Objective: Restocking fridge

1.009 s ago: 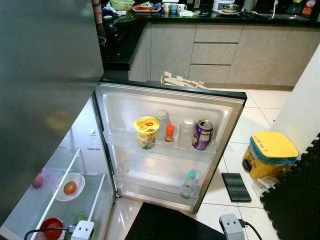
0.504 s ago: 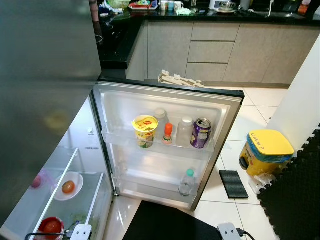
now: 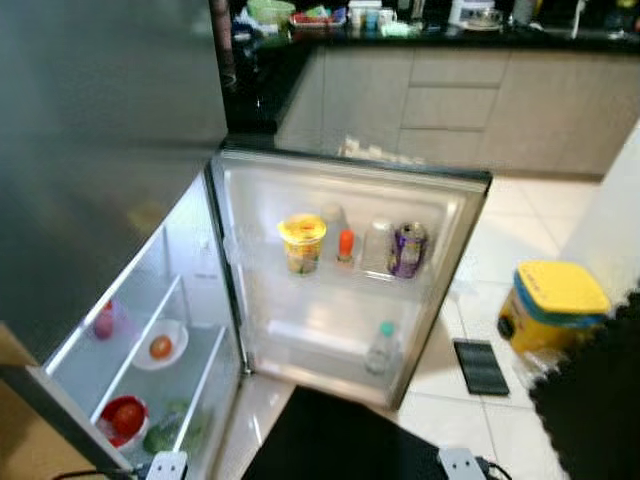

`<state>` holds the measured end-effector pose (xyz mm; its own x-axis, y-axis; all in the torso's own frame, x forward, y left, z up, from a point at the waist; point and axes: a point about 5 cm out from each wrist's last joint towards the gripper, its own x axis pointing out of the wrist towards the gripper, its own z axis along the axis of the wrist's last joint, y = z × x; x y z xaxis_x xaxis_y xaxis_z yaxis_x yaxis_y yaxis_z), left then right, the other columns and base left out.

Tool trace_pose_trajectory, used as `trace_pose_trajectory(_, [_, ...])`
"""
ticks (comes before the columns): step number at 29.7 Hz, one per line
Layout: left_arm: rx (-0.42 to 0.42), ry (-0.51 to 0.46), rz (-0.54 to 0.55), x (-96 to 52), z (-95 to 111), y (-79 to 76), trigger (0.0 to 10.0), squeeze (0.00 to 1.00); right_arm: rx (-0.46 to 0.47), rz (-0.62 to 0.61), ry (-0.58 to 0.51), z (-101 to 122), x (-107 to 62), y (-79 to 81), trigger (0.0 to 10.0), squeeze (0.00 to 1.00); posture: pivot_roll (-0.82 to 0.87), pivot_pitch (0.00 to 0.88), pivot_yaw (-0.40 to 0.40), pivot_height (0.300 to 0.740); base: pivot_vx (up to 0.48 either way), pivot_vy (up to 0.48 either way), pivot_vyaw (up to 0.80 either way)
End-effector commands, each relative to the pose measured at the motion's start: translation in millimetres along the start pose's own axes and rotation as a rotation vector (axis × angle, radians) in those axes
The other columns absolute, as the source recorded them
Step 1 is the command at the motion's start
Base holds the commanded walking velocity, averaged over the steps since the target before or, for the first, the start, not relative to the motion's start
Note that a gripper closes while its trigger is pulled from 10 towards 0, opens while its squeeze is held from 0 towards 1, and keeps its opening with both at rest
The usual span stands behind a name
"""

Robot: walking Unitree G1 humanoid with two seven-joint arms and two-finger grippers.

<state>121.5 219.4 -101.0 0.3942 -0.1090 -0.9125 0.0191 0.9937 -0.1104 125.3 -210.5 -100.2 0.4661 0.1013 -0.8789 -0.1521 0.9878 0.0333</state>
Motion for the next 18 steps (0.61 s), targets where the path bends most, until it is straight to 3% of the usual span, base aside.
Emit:
trace_pose_trajectory(1, [0.009,0.002,0.009,-0.7,-0.1,2.3,10.0,0.00,0.007,-0.001,0.008,-1.4,0.1,1.0,10.0,0.00,0.04,0.000,0.000,0.740,-0.307,0.000,0.00])
trace_pose_trajectory(8, [0.007,0.000,0.007,-0.5,1.2,2.1,10.0,0.00,0.004,0.003,0.013,-2.2,0.3,2.1,10.0,0.00,0.04,0.000,0.004,0.740,-0.299,0.000,0.00])
trace_pose_trajectory(18, [0.021,-0.005,0.027,-0.4,4.8,3.8,10.0,0.00,-0.005,0.014,0.023,-4.1,0.3,3.9,10.0,0.00,0.04,0.000,0.004,0.740,0.000,0.000,0.00])
